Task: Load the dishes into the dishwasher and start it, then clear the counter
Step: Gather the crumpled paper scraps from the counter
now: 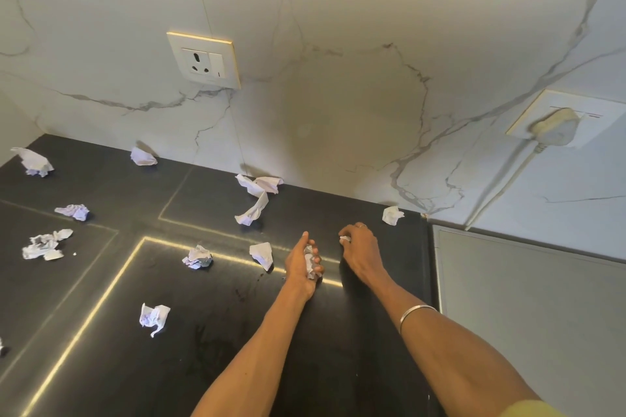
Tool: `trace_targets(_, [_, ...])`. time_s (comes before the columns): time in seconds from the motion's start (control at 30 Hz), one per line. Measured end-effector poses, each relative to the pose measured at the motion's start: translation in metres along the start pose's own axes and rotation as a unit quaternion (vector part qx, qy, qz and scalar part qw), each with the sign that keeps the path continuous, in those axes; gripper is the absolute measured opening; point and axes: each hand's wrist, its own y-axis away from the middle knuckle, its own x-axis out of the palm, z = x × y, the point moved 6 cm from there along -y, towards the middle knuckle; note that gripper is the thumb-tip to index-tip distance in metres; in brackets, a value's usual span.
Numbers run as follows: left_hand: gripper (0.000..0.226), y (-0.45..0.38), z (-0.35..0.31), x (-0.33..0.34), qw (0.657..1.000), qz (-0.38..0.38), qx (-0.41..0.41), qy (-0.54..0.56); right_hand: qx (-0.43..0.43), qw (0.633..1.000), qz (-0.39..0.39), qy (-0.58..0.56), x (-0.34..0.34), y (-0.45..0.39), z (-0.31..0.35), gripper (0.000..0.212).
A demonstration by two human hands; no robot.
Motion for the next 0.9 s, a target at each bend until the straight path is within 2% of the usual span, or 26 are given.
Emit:
trace_targets(0.1, [0.025,0.001,0.001,0.002,1.000,-0.006,0.004,-0.014,0.005,0.998,-0.021,-0.061,-0.006,0.005,0.001,0.011])
trace_targets(0.2, [0.028,0.001,0.003,0.006,1.000,-0.005,0.005,-0.017,-0.056,0.989,-0.027,-0.136,-0.015,0.016,0.027,0.012])
trace_targets(0.3, [0.044,-0.001,0.004,0.007,1.000,0.011,0.007,-0.008,-0.099,0.975,-0.023,-0.195,-0.020,0.026,0.061,0.008])
trace_targets(0.47, [0.040,0.006,-0.001,0.006,0.999,0.040,0.006,0.025,-0.123,0.991,0.023,-0.048,0.003,0.038,0.076,0.012])
trace_targets(0.63, [0.045,0.007,-0.001,-0.001,0.999,0.037,0.005,-0.020,-0.111,0.991,0.050,-0.055,0.011,0.046,0.067,0.021])
trace_targets(0.73, [0.029,0.001,0.003,-0.003,1.000,-0.004,0.006,-0.029,-0.076,0.993,-0.017,-0.092,-0.011,0.039,0.053,0.022])
trace_targets(0.8, [0.023,-0.002,0.001,-0.001,1.000,-0.004,0.001,-0.023,-0.054,0.994,-0.060,-0.078,-0.030,0.029,0.037,0.019])
trace_targets(0.87, [0.024,-0.005,0.001,0.000,1.000,0.000,0.003,-0.007,-0.026,0.995,-0.072,-0.061,-0.044,0.016,0.017,0.015])
trace_targets(0.9, [0.024,-0.004,0.000,0.001,1.000,0.002,0.003,-0.006,-0.007,0.997,-0.066,-0.050,-0.050,0.010,0.006,0.020])
